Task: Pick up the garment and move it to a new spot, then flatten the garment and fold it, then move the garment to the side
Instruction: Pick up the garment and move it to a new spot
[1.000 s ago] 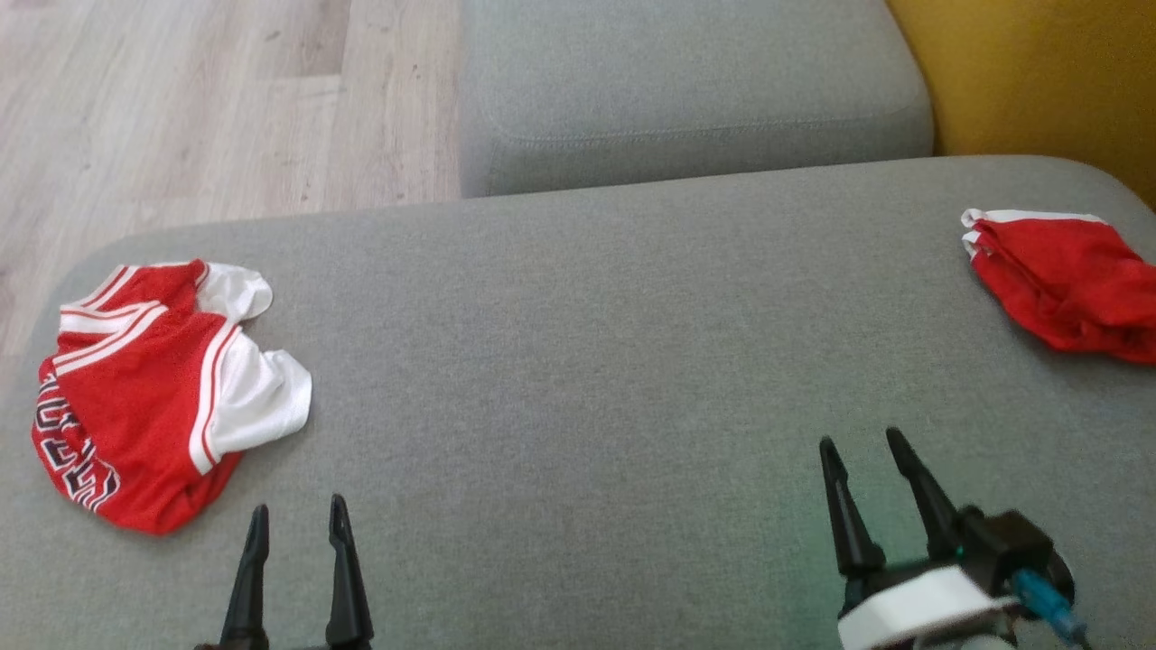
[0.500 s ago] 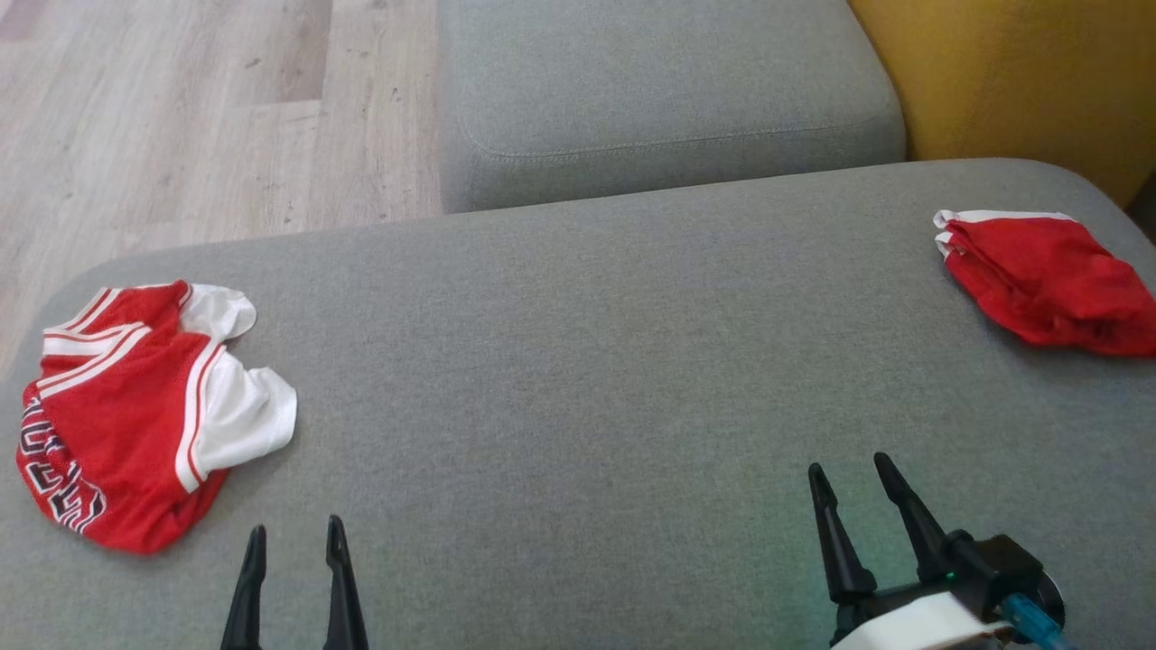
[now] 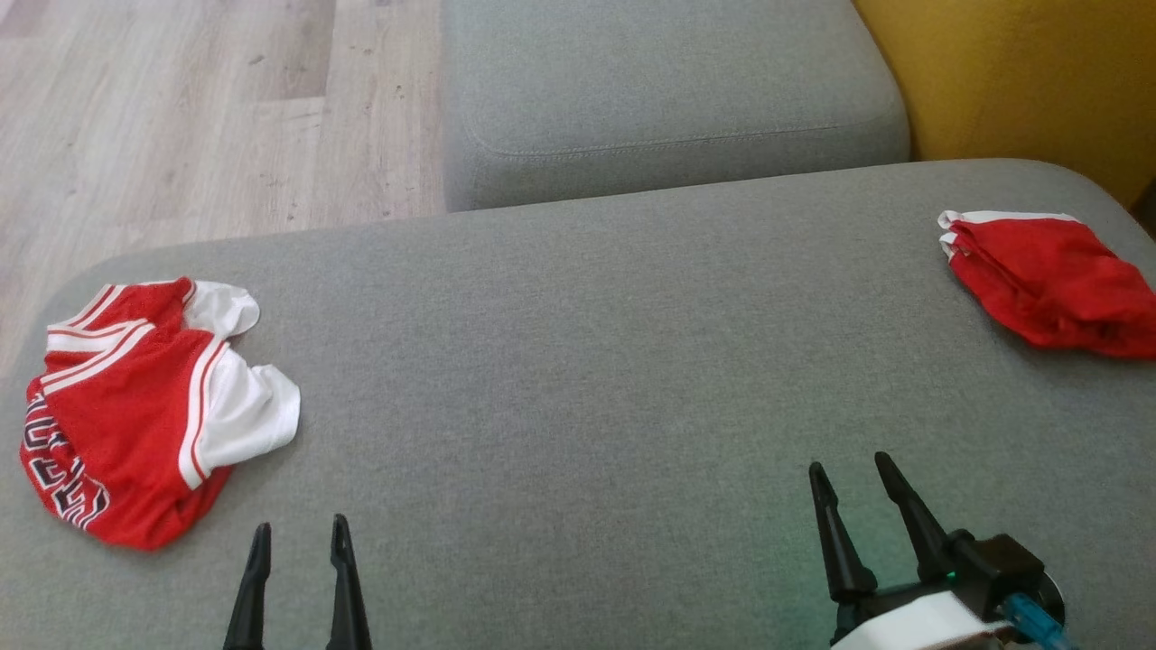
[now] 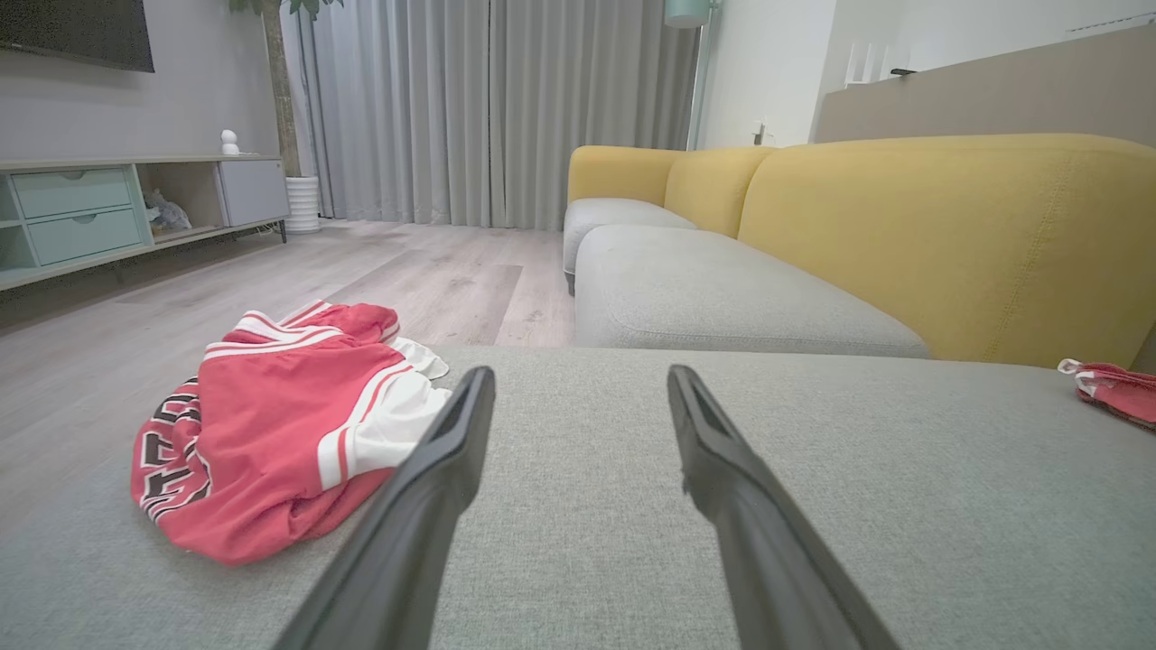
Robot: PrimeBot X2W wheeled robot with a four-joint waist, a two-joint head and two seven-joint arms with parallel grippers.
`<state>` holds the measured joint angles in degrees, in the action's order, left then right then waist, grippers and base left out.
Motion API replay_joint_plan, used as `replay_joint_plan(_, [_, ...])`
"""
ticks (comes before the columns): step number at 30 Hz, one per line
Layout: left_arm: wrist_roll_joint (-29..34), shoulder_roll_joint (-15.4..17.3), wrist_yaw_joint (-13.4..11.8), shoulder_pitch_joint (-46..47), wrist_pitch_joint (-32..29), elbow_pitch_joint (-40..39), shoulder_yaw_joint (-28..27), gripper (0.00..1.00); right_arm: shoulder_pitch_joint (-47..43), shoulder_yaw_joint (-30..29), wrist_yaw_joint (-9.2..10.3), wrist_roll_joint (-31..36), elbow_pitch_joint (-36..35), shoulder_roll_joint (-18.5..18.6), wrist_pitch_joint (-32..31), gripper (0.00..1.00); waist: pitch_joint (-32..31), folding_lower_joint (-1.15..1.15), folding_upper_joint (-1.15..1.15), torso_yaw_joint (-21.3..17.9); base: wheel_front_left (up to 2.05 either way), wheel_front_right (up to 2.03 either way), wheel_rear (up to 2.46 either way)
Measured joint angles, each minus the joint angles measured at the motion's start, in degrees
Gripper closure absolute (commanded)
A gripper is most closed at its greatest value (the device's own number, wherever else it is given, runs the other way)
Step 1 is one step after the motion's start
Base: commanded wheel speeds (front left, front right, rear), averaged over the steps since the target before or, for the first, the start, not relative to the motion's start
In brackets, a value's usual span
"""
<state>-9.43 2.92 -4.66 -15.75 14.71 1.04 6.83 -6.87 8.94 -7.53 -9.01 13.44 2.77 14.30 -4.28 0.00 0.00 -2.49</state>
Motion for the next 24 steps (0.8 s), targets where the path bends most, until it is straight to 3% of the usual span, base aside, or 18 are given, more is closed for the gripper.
replay_joint_plan(12, [0.93, 0.02, 2.77, 0.00, 0.00, 0.64, 0.70, 0.00, 0.00, -0.51, 0.00, 0.01, 0.02, -0.02, 0.00, 0.00, -0.12, 0.00, 0.00, 3.41, 0.00, 0.00, 0.00])
replay_joint_plan(24, [3.50, 0.09, 5.23, -0.29, 0.00, -0.27, 0.93, 0.00, -0.05, -0.70, 0.00, -0.16, -0.07, -0.11, 0.00, 0.00, 0.25, 0.00, 0.00, 15.38, 0.00, 0.00, 0.00])
